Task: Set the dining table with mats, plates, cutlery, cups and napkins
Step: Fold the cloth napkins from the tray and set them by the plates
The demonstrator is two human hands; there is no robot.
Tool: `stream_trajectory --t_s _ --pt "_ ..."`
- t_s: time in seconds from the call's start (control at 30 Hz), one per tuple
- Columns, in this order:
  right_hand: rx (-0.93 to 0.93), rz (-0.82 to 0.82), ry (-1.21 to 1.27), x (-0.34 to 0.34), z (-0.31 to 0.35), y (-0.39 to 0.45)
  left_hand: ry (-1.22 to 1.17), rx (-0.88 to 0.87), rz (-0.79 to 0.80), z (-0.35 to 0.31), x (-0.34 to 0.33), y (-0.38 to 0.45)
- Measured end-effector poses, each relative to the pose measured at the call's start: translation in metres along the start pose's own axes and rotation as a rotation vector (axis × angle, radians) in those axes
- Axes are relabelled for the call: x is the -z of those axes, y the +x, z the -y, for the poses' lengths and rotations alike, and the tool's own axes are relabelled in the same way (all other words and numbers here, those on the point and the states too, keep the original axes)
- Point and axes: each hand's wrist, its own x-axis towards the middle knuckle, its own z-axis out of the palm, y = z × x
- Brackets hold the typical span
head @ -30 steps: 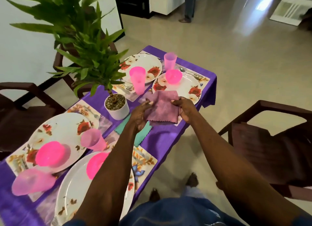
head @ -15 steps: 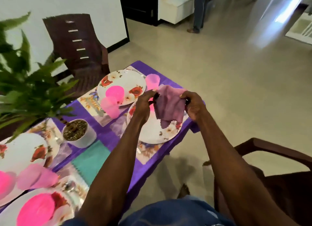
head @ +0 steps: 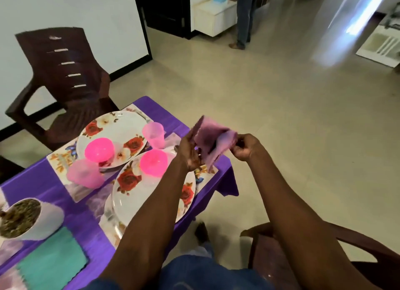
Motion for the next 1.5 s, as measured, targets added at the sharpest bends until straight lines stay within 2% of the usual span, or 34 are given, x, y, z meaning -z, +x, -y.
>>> stream_trajectory --t_s 0.13,0.23,0.33,0.4,0.47,0.63,0.7,0.8,0.93,1.1,1.27,1.37,1.5 --pt "-0.062 0.143 -0.226 0.009 0.025 0.036 0.070 -0.113 -0.003 -0.011 -0.009 0.047" --pt "-0.013 0.145 -0.343 0.007 0.045 0.061 0.040 -0.139 0.025 -0.028 -0.022 0.076" --pt "0.079 0.204 -0.379 -0.001 0.066 0.083 -0.064 -0.073 0.020 -0.046 -0.029 0.105" --pt "0.058 0.245 -0.344 -0.009 0.076 0.091 -0.067 -0.020 0.013 -0.054 -0.035 0.115" --pt "0.036 0.281 -0.330 -0.019 0.087 0.101 0.015 -0.011 0.008 -0.062 -0.044 0.124" --pt "-0.020 0.342 -0.317 -0.034 0.113 0.136 0.310 -0.159 -0.092 -0.086 -0.051 0.139" --pt "0.012 0.346 -0.353 -0.045 0.122 0.151 0.429 -0.235 -0.142 -0.097 -0.051 0.142" --pt "0.134 0.406 -0.481 -0.063 0.134 0.177 0.486 -0.349 -0.220 -0.110 -0.054 0.152" --pt "0.153 0.607 -0.724 -0.087 0.162 0.211 0.487 -0.404 -0.236 -0.119 -0.066 0.165" --pt "0.214 0.670 -0.973 -0.104 0.194 0.230 0.493 -0.587 -0.500 -0.107 -0.090 0.165" --pt "0.465 0.729 -1.290 -0.126 0.208 0.226 0.587 -0.807 -0.826 -0.090 -0.108 0.148" --pt "0.519 0.823 -1.320 -0.137 0.204 0.217 0.655 -0.871 -1.007 -0.079 -0.113 0.132" --pt "0.516 0.939 -1.300 -0.146 0.192 0.207 0.657 -0.938 -1.128 -0.066 -0.110 0.104"
